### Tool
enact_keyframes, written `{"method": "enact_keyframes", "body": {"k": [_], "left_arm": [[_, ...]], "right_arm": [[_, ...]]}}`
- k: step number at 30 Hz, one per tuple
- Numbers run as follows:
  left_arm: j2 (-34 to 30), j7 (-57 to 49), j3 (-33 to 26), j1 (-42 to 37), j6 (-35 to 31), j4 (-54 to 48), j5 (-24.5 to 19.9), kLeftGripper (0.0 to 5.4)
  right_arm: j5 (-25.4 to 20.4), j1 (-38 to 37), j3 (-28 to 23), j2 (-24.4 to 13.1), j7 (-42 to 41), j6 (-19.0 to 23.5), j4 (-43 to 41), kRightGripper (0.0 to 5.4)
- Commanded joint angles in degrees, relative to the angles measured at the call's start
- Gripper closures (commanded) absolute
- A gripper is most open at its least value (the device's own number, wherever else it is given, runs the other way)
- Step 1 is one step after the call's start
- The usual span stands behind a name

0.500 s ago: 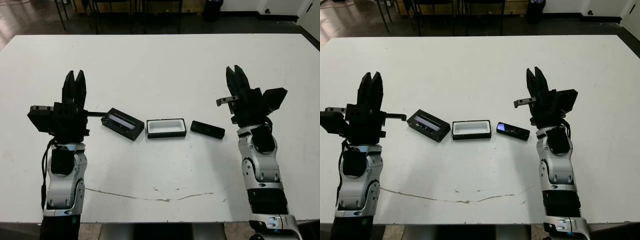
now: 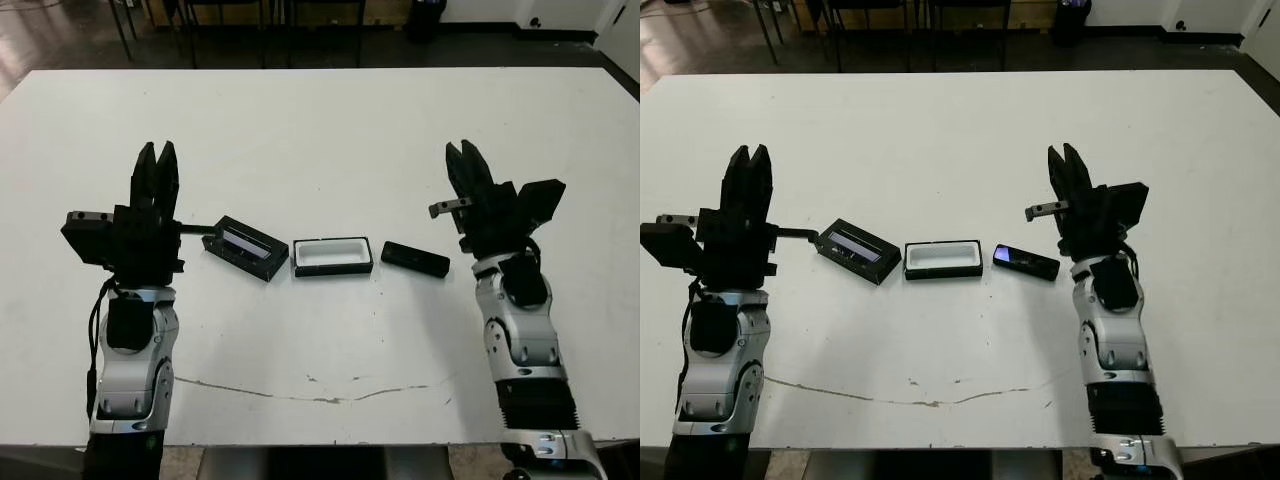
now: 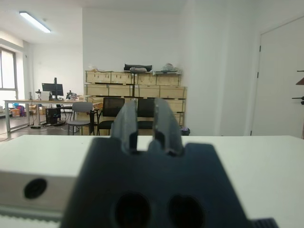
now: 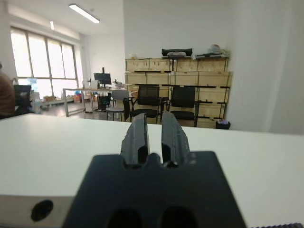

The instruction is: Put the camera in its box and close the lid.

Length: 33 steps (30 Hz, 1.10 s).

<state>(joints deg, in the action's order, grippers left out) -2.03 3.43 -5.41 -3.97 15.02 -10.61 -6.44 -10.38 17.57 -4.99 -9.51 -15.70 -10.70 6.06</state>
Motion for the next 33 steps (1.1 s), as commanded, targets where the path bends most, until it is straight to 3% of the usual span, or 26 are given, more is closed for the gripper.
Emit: {"method": "enact_keyframes", "body": {"k": [1, 4, 10, 14, 23, 33], "left_arm": [[0.19, -0.05, 0.05, 2.61, -0.75, -1.22, -0.28, 5.38], [0.02, 0.09, 0.12, 3.70, -0.42, -1.86, 0.02, 5.38], [0.12, 0.58, 0.42, 4.70, -0.14, -2.22, -0.30, 5.38], [-0.12, 0.51, 0.51, 4.98, -0.37, -2.60, 0.14, 5.38], [0.26, -0.92, 0.79, 5.45, -0.77, -2.68, 1.59, 5.38], [0.13, -1.27, 1.07, 5.55, -1.53, -3.03, 1.83, 5.38]], "right_arm": [[0.17, 0.96, -1.77, -3.62, -1.14, 2.37, 1.32, 5.40], [2.05, 1.89, -2.21, -7.31, -1.58, 3.98, 2.31, 5.40], [4.39, 3.78, -0.38, -14.74, -7.14, 11.77, 4.31, 5.40], [5.39, 3.34, 1.45, -17.59, -11.15, 14.63, 4.57, 5.40], [5.91, 0.82, 6.94, -20.92, -22.35, 18.32, 6.04, 5.40], [6.19, -2.83, 9.65, -22.36, -27.90, 20.90, 2.55, 5.40]]}}
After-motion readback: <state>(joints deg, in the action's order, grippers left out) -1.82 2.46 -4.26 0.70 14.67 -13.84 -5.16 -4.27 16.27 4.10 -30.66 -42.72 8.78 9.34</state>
